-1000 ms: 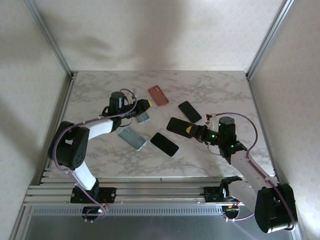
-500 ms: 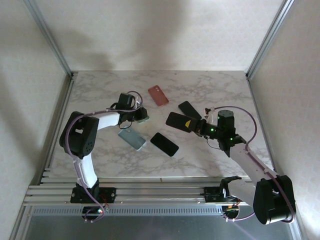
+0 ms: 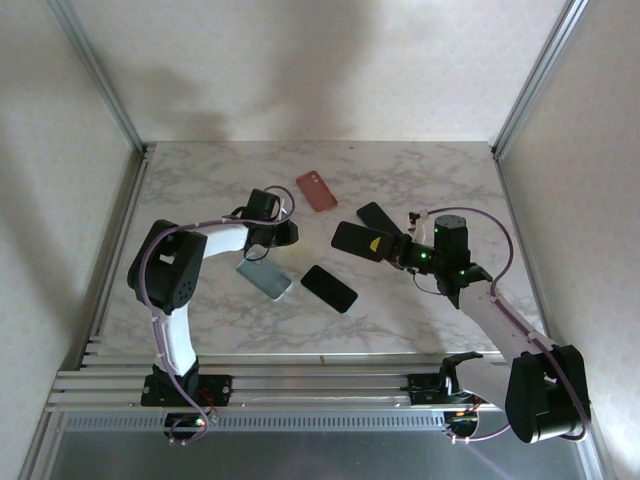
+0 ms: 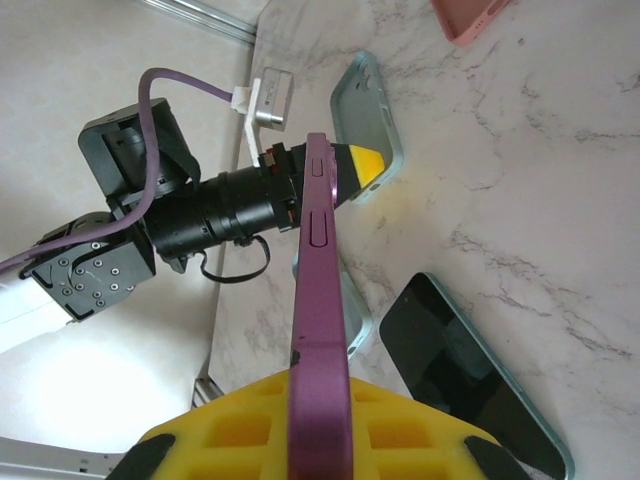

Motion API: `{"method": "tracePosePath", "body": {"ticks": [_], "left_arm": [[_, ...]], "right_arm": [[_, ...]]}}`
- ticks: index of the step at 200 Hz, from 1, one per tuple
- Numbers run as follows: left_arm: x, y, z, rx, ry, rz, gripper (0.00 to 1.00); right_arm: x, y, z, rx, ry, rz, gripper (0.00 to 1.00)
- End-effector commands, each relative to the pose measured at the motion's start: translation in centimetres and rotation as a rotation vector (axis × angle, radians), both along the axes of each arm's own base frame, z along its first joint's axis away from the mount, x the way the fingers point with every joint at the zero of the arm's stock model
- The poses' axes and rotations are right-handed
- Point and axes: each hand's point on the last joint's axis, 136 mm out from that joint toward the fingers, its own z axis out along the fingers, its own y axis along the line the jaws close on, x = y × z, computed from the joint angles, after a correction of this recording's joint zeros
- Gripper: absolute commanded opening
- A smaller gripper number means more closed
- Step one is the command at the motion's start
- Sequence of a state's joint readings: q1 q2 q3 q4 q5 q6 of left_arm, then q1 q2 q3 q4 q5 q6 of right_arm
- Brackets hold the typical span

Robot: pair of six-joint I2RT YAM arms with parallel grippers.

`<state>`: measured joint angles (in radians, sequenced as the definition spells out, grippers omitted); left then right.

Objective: Put the phone into the phone case

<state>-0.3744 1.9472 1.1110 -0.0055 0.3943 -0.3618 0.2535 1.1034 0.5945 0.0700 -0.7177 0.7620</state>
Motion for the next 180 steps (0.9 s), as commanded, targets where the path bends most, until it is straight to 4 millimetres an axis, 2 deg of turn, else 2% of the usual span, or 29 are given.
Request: {"method": "tracePosePath", "body": {"ticks": [1,31,99,137,180], "left_arm": [[-0.7,-0.7,-0.8,0.017,0.030,-0.023,0.22],[-1.4,-2.0,-0.7,-0.018,0.043,-0.041,0.22],[-2.4,-6.4,1.5,-0.155,0.051,-0.093,0.22],[-3.0,-8.3,1.3,-0.200,0.064,-0.115,0.21],[-2.5,-10.0,2.7,-0.284,0.036,-0.118,0.21]], "right_arm": [[0.3,0.3,1.5,0.018,-0.075,0.017,0.00],[0.0,0.1,1.5,0.013,-0.078,0.009,0.00],[-0.9,-0.6,1.7,-0.003,-0.083,-0.013,0.00],[-1.2,-1.3,2.1,-0.017,-0.092,-0.031,0.00],[-2.0,-1.6,2.0,-0.023,-0.091,-0.042,0.00]]}}
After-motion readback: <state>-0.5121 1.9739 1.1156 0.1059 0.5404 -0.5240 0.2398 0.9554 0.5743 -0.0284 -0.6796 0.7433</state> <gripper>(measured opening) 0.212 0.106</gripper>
